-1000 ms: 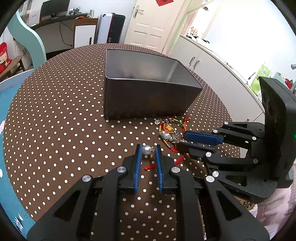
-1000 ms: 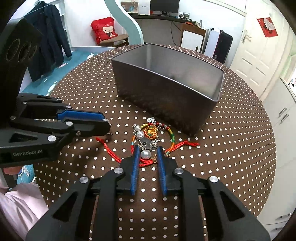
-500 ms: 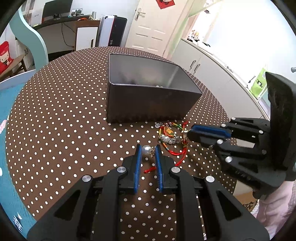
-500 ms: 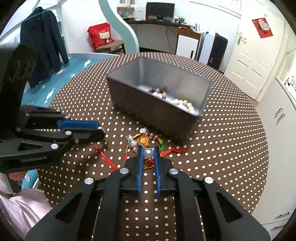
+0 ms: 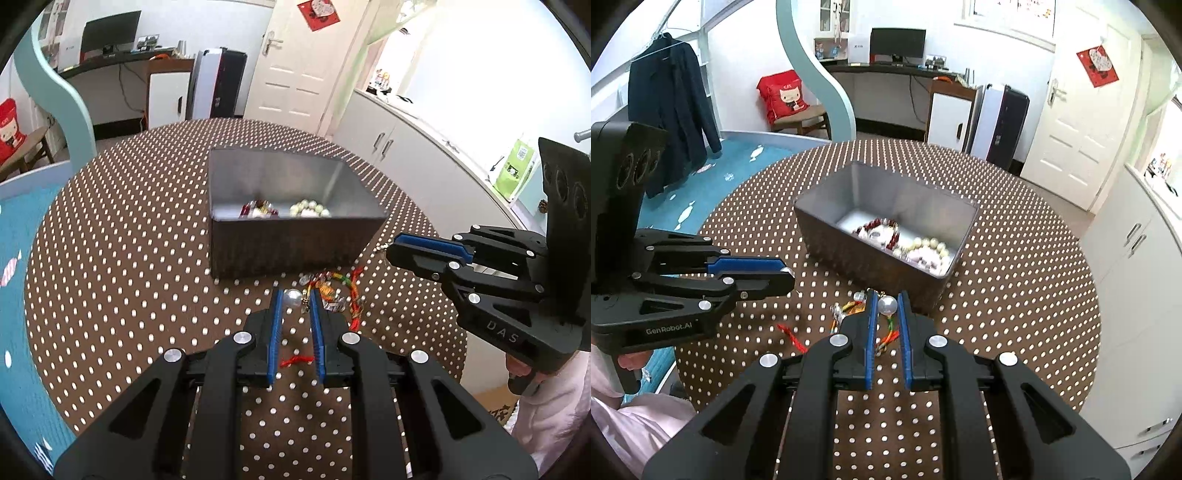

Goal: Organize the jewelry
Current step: 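Carry both charms over the grey box and open both tools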

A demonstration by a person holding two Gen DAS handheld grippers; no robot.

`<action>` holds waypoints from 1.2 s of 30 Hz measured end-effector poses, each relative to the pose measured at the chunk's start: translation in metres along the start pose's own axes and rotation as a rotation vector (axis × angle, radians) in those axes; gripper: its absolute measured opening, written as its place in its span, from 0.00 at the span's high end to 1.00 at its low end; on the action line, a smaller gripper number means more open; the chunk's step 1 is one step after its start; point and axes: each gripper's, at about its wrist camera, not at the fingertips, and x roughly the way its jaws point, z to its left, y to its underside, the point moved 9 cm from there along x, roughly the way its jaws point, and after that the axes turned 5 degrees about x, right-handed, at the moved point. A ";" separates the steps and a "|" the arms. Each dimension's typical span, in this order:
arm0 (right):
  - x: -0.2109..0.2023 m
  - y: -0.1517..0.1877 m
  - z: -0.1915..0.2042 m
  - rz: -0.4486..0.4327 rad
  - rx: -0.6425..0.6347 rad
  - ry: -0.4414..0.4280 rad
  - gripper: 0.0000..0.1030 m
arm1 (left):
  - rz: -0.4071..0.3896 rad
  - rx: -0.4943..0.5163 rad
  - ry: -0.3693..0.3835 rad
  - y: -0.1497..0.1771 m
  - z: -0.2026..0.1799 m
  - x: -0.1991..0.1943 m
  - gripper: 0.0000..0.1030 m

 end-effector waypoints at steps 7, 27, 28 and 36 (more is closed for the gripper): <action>-0.007 -0.028 -0.004 -0.064 0.000 0.006 0.90 | -0.059 0.014 -0.003 -0.034 0.001 -0.008 0.86; 0.028 -0.046 -0.039 -0.050 0.098 -0.017 0.44 | -0.028 0.020 -0.030 -0.080 0.015 0.032 0.85; 0.028 -0.045 -0.041 -0.048 0.104 -0.012 0.38 | -0.021 0.018 -0.040 -0.079 0.016 0.034 0.83; 0.027 -0.038 -0.047 -0.031 0.126 0.001 0.34 | 0.001 0.016 -0.056 -0.071 0.013 0.038 0.71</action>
